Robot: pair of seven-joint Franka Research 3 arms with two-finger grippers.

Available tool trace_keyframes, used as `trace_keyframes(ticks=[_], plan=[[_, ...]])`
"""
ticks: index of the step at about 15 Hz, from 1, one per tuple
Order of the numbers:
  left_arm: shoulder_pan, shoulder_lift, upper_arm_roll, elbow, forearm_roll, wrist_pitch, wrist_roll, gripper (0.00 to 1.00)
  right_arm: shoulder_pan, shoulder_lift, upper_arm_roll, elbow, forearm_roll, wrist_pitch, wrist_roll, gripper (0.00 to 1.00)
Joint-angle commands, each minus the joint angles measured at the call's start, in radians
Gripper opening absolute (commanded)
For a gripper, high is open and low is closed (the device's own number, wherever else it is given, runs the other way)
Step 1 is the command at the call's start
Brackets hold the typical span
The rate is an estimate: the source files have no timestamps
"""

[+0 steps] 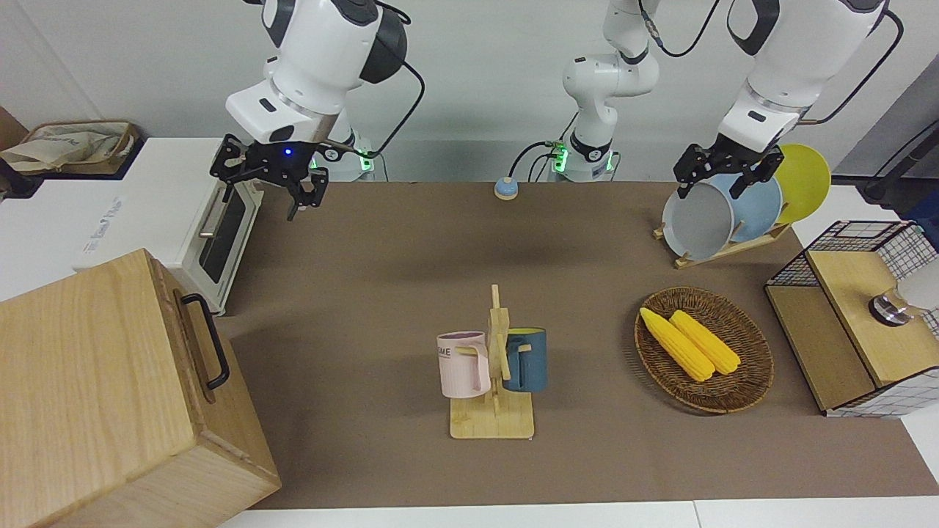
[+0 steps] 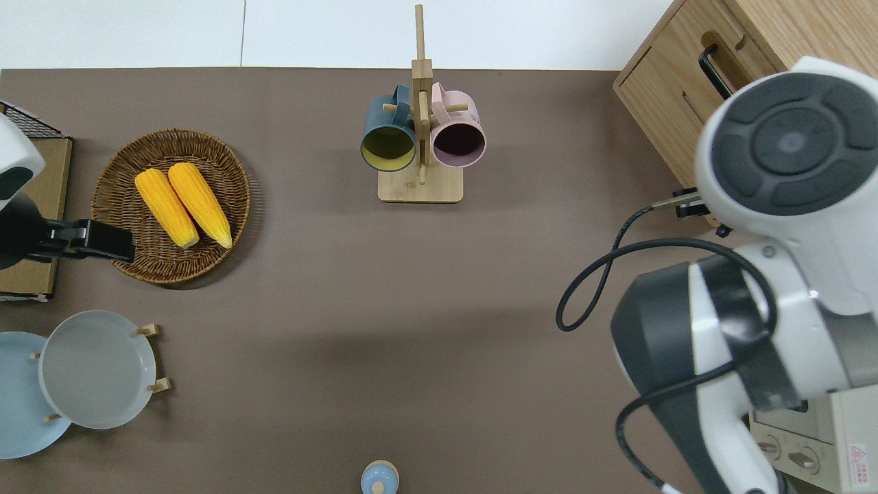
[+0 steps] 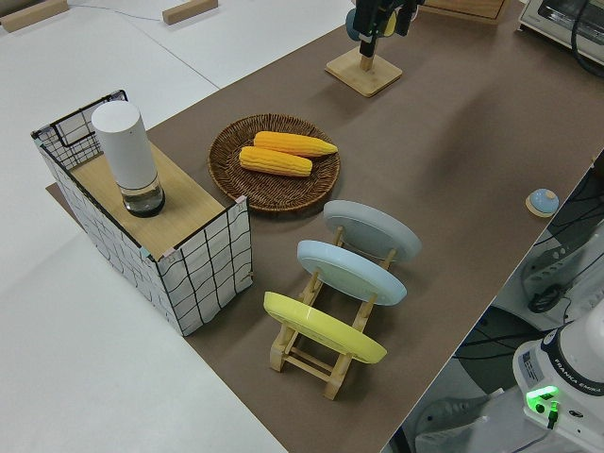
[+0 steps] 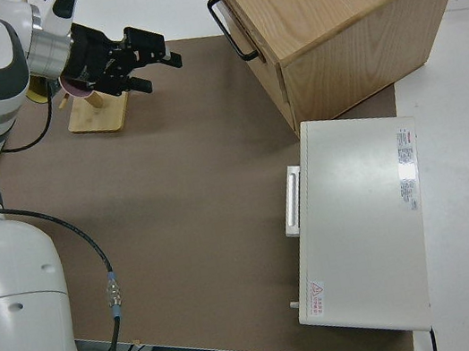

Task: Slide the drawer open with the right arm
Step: 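Swing the right gripper up to the black drawer handle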

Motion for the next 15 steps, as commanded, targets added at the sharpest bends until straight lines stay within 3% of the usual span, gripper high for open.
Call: trace_keyframes(ticks=[1, 6, 10, 15], plan=[[0.004, 0.011, -0.006, 0.026, 0.017, -0.020, 0.010, 0.99, 0.039, 0.048, 0.015, -0.018, -0.147, 0.038, 0.069, 0.983], [0.004, 0.011, -0.006, 0.026, 0.017, -0.020, 0.010, 0.99, 0.041, 0.094, 0.081, -0.137, -0.428, 0.083, 0.174, 0.983], [0.004, 0.011, -0.006, 0.024, 0.017, -0.020, 0.010, 0.99, 0.039, 0.149, 0.088, -0.215, -0.647, 0.086, 0.263, 0.983], [0.004, 0.011, -0.006, 0.024, 0.017, -0.020, 0.010, 0.99, 0.004, 0.237, 0.088, -0.245, -0.901, 0.103, 0.323, 0.981]])
